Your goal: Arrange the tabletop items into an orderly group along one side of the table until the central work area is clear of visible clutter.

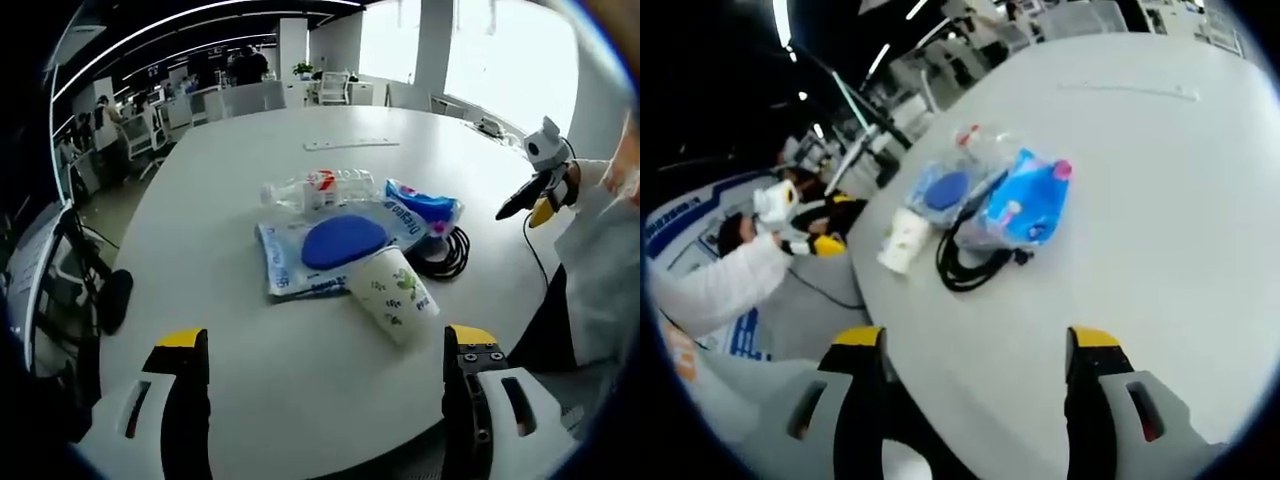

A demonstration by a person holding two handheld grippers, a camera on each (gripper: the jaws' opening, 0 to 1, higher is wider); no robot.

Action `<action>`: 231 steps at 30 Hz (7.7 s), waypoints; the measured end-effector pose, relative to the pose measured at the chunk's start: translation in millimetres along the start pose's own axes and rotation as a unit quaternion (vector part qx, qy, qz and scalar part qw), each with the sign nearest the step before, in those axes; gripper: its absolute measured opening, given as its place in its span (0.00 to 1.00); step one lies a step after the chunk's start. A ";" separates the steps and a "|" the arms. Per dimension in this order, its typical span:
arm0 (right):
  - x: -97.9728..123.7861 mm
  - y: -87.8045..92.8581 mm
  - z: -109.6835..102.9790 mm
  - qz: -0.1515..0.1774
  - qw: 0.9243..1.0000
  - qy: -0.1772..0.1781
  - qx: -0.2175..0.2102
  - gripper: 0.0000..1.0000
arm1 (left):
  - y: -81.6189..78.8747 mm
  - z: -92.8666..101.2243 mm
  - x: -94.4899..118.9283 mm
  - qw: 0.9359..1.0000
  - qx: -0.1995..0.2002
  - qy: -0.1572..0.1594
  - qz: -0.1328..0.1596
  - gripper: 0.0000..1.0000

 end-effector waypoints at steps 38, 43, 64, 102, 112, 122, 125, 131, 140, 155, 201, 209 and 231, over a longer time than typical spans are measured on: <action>-12.7 -12.1 2.7 0.059 0.984 -0.062 -0.156 0.66 | 13.8 11.3 0.4 0.999 0.038 -0.015 0.024 0.97; -20.8 -20.8 4.6 0.069 0.977 -0.073 -0.189 0.68 | 15.0 13.6 0.6 0.999 0.043 -0.016 0.027 0.97; -55.5 -44.2 9.3 0.102 0.952 -0.043 -0.285 0.67 | 25.0 48.1 -7.8 0.996 0.079 -0.003 0.043 0.96; -54.5 -31.7 34.7 0.136 0.911 -0.022 -0.390 0.23 | 25.0 108.8 -30.8 0.986 0.135 0.050 0.078 0.92; -38.3 -27.3 35.6 0.139 0.944 0.020 -0.299 0.24 | 5.0 116.6 -40.1 0.988 0.107 0.071 0.084 0.90; -26.6 -26.5 40.6 0.172 0.951 -0.018 -0.255 0.16 | -31.4 110.8 -51.2 0.986 0.085 0.089 0.109 0.86; -21.6 -26.1 40.3 0.176 0.954 -0.034 -0.242 0.15 | -46.0 107.1 -52.4 0.987 0.070 0.089 0.118 0.85; -6.8 -27.5 39.4 0.175 0.960 -0.065 -0.211 0.13 | -74.8 101.2 -56.7 0.986 0.053 0.085 0.136 0.79; 18.0 -19.7 39.8 0.141 0.953 -0.147 -0.222 0.12 | -99.5 110.2 -69.4 0.988 -0.021 0.090 0.122 0.66; 51.1 -20.1 22.0 0.098 0.959 -0.202 -0.175 0.11 | -124.9 137.4 -66.9 0.979 -0.093 0.110 0.141 0.24; 82.7 -14.1 19.7 0.230 0.966 0.064 -0.096 0.06 | -131.9 191.6 -82.7 0.958 0.200 0.130 0.160 0.00; 92.4 -0.9 43.7 0.241 0.959 0.086 -0.119 0.02 | -138.9 217.0 -105.9 0.982 0.095 0.120 0.113 0.00; 108.0 -8.5 127.5 0.231 0.946 0.169 -0.152 0.01 | -203.0 248.2 -188.7 0.985 -0.048 0.150 0.064 0.00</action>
Point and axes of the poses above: the point that each gripper's makers call its tool centre point, and the gripper's own axes: x roughly backward along the fingers, z roughly to its right, y roughly out of its underside, the point moved 10 cm from there along x, roughly backward along the fingers, and after that the axes turned 8 degrees about -z, right-handed, at the moved point
